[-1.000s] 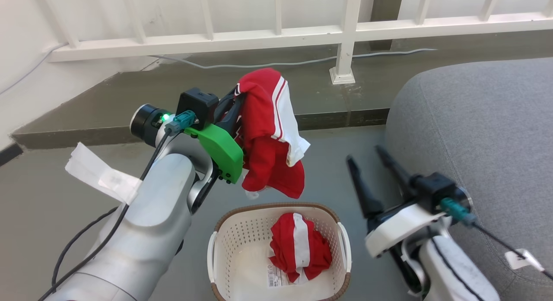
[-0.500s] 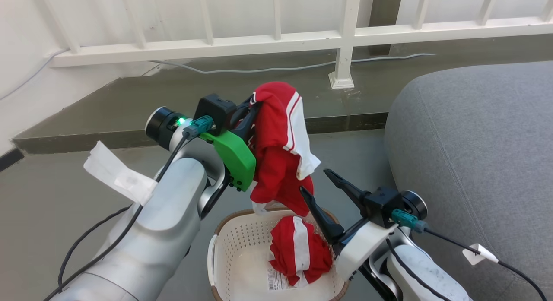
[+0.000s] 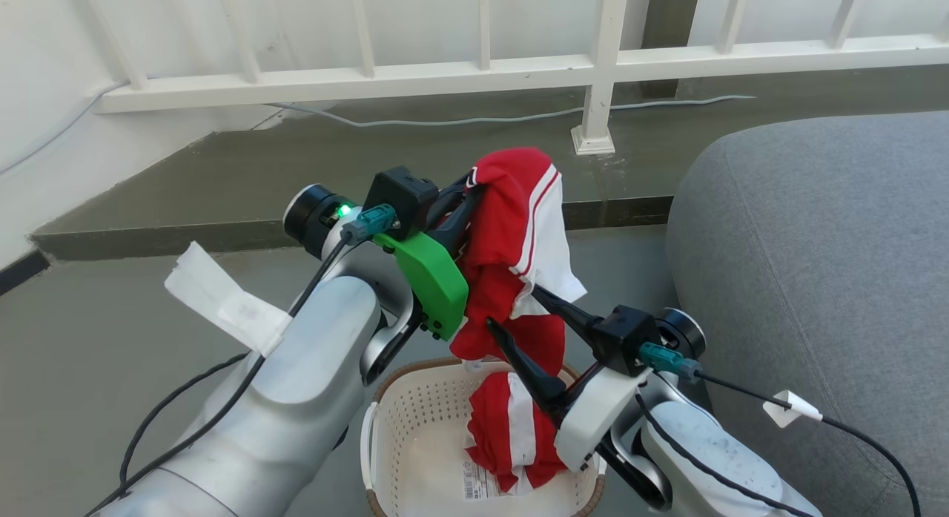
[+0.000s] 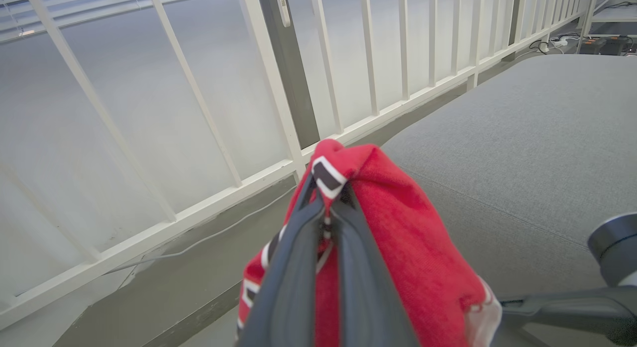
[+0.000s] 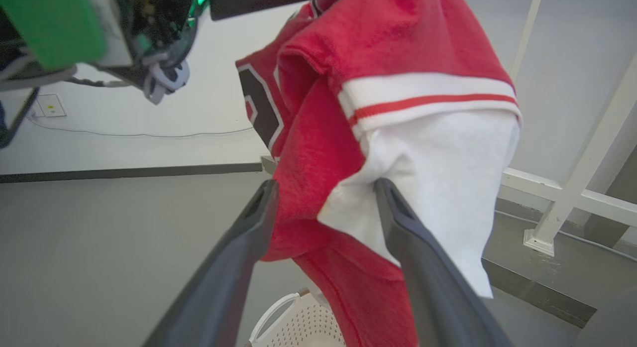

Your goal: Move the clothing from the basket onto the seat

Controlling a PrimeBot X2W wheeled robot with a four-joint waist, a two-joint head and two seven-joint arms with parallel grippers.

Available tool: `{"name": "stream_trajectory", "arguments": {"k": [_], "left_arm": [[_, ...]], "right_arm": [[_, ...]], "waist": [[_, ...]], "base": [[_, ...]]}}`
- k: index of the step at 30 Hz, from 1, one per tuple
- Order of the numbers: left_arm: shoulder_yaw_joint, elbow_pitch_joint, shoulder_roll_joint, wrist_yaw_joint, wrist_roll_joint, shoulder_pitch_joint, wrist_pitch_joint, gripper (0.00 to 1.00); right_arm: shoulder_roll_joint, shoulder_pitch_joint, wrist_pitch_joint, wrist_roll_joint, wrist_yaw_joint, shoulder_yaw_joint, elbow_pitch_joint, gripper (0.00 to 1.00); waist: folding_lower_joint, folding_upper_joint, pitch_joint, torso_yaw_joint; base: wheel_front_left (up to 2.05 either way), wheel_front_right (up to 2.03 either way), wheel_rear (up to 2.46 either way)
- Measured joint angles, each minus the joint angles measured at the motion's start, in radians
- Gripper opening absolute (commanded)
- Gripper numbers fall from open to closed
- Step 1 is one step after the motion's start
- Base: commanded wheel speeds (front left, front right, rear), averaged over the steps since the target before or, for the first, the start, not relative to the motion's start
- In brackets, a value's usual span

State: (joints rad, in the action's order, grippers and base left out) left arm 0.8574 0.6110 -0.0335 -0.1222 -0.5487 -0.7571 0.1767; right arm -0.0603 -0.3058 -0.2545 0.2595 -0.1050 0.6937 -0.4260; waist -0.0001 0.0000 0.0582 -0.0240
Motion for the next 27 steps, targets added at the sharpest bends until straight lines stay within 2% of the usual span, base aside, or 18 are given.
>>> {"name": "stream_trajectory", "arguments": {"k": [4,8,14,15,21,23,25,27], "left_arm": [[0.017,-0.01,0.0,0.0,-0.011,0.0,-0.002,0.0],[0.025,-0.019,0.0,0.002,-0.018,0.0,-0.01,0.0],[0.045,-0.039,0.0,0.019,-0.049,0.0,-0.019,0.0],[0.045,-0.039,0.0,0.019,-0.049,0.0,-0.019,0.0],[0.063,-0.049,0.0,0.032,-0.058,0.0,-0.028,0.0],[0.07,-0.053,0.0,0.035,-0.064,0.0,-0.028,0.0],[0.076,-0.055,0.0,0.036,-0.064,0.0,-0.028,0.0],[0.079,-0.056,0.0,0.042,-0.065,0.0,-0.028,0.0]], "right_arm": [[-0.001,-0.018,0.0,0.041,0.004,0.022,-0.017,1.0],[-0.001,-0.025,0.0,0.071,0.03,0.048,-0.026,1.0],[-0.002,-0.056,0.0,0.113,0.101,0.07,-0.031,1.0],[-0.002,-0.056,0.0,0.113,0.101,0.07,-0.031,1.0],[-0.002,-0.101,0.0,0.12,0.163,0.107,-0.054,1.0],[-0.002,-0.112,0.0,0.12,0.176,0.123,-0.076,0.53],[-0.002,-0.122,0.0,0.119,0.181,0.132,-0.097,0.0],[-0.002,-0.128,0.0,0.119,0.187,0.139,-0.111,0.0]], "waist": [[0.0,0.0,-0.001,0.004],[0.0,0.0,-0.003,0.009],[0.0,0.0,-0.005,0.014],[0.0,0.0,-0.005,0.014],[0.0,0.0,-0.008,0.016],[0.0,0.0,-0.009,0.017],[0.0,0.0,-0.01,0.017],[0.0,0.0,-0.011,0.018]], "base": [[0.0,0.0,0.0],[0.0,0.0,0.0],[0.0,0.0,0.0],[0.0,0.0,0.0],[0.0,0.0,0.0],[0.0,0.0,0.0],[0.0,0.0,0.0],[0.0,0.0,0.0]]}}
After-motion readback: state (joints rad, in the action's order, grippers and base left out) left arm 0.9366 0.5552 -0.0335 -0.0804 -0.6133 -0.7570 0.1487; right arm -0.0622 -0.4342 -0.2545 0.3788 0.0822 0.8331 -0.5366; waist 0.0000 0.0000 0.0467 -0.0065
